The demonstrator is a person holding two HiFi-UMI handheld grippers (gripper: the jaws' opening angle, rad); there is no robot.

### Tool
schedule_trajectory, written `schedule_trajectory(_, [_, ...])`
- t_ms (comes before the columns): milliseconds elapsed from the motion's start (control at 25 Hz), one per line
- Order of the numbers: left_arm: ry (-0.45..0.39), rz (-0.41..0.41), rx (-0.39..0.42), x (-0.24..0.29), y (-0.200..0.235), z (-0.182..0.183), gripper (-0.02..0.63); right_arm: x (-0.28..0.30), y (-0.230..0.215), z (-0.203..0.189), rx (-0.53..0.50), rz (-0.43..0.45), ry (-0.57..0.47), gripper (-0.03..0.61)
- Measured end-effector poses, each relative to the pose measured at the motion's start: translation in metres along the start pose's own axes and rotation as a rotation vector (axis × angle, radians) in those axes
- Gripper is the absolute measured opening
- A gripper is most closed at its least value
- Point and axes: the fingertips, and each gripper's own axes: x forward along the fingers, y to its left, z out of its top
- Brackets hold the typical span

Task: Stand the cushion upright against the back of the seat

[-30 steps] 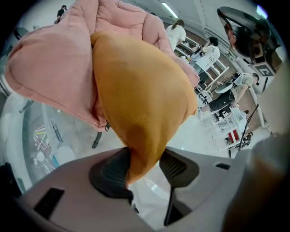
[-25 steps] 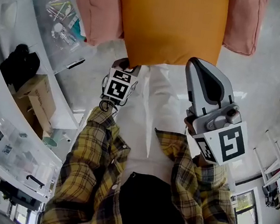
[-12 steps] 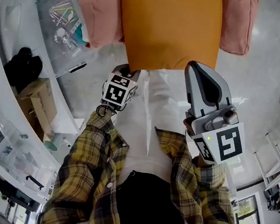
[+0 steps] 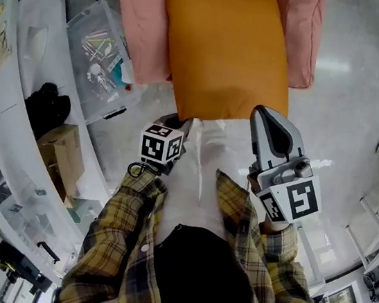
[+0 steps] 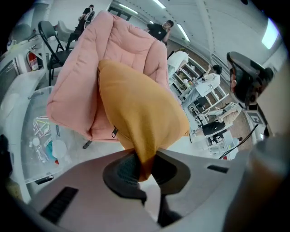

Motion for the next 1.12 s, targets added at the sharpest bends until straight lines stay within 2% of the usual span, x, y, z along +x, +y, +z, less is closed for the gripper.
schedule_trajectory(320, [-0.098, -0.036, -0.033, -0.057, -0.053, 0.052, 0.035, -0.044, 0.010, 0.046, 0.006, -0.002, -0.061, 0.018])
schedule_trajectory(440, [-0.135, -0.072, -0.074, -0.076, -0.075, 0.070, 0.034, -0.059, 0.015, 0.068, -0.010, 0.000, -0.094, 0.018])
schedule_trajectory(640, [-0.214, -0.172, -0.204, -0.104, -0.111, 0.100, 0.034, -0.079, 0.016, 0.106, -0.046, 0.007, -0.165, 0.018])
schedule_trajectory(800, [-0.289, -0.278, -0.352, -0.135, -0.138, 0.120, 0.032, -0.095, 0.015, 0.132, -0.080, 0.015, -0.216, 0.018])
schedule_trajectory(1000, [-0.403, -0.383, -0.545, -0.171, -0.151, 0.145, 0.032, -0.114, 0.021, 0.153, -0.117, 0.033, -0.276, 0.018])
schedule_trajectory(1120, [-0.448, -0.404, -0.609, -0.179, -0.150, 0.165, 0.032, -0.119, 0.023, 0.159, -0.128, 0.045, -0.291, 0.018])
